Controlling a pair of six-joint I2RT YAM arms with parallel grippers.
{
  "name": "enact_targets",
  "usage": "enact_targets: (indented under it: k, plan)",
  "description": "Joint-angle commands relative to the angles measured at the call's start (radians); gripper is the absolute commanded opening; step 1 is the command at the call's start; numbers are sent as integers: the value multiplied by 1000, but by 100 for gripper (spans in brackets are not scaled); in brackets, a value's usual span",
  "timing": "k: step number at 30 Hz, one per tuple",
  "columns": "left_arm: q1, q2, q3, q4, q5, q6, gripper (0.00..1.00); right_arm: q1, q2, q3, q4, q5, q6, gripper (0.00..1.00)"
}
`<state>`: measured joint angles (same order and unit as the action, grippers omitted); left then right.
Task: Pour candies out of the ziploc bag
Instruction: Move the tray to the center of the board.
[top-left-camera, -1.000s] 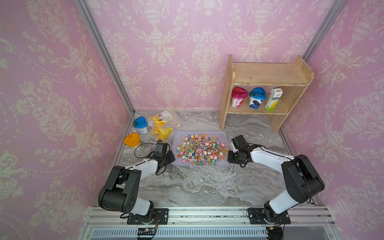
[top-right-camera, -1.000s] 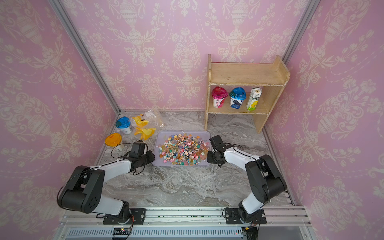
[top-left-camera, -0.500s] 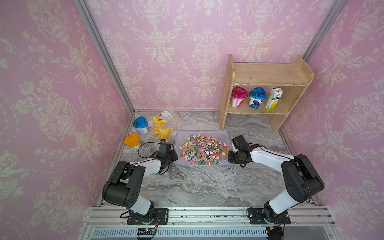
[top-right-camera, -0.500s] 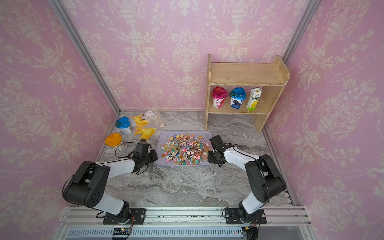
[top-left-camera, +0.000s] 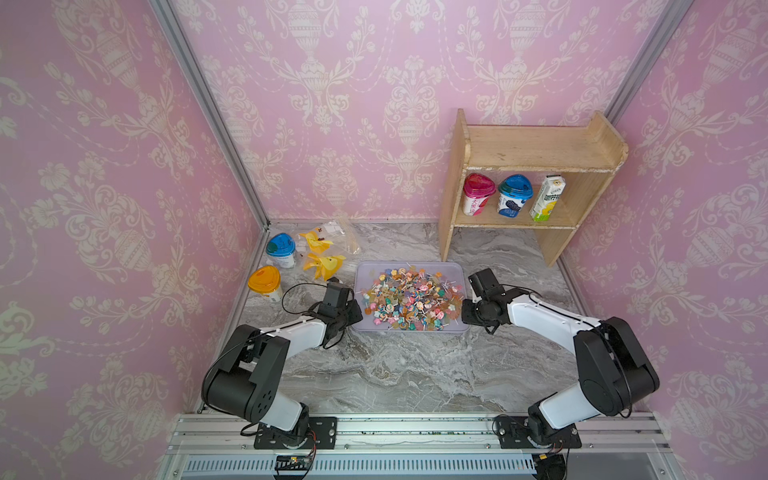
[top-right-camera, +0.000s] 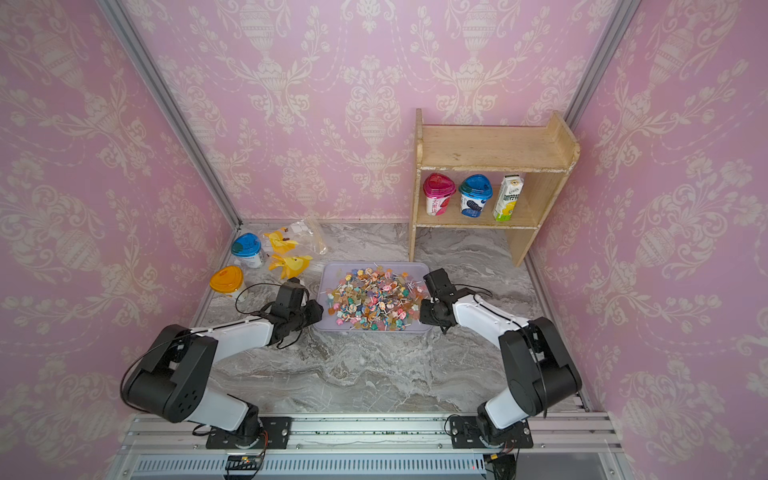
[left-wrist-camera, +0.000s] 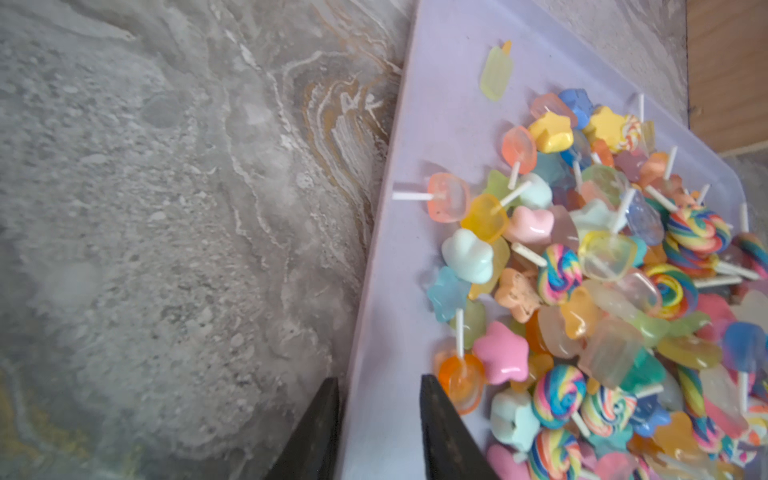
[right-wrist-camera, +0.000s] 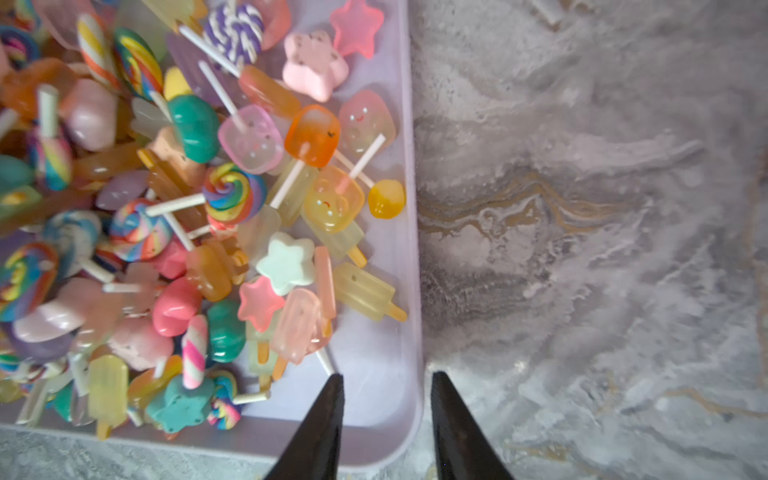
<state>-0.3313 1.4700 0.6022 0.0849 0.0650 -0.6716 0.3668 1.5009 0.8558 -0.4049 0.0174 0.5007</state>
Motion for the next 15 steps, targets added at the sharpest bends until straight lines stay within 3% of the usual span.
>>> enact_targets:
  k: [1,10,15]
  plan:
    - [-5,-96,66,-133,-38,48,46,-2,-87,27,-48,38,5,44]
    - [3,-266,183,-253,-131,206,72,-15,-243,73,-114,88,-30,49]
    - [3,-306,246,-301,-161,292,78,-24,-310,121,-160,143,-63,49]
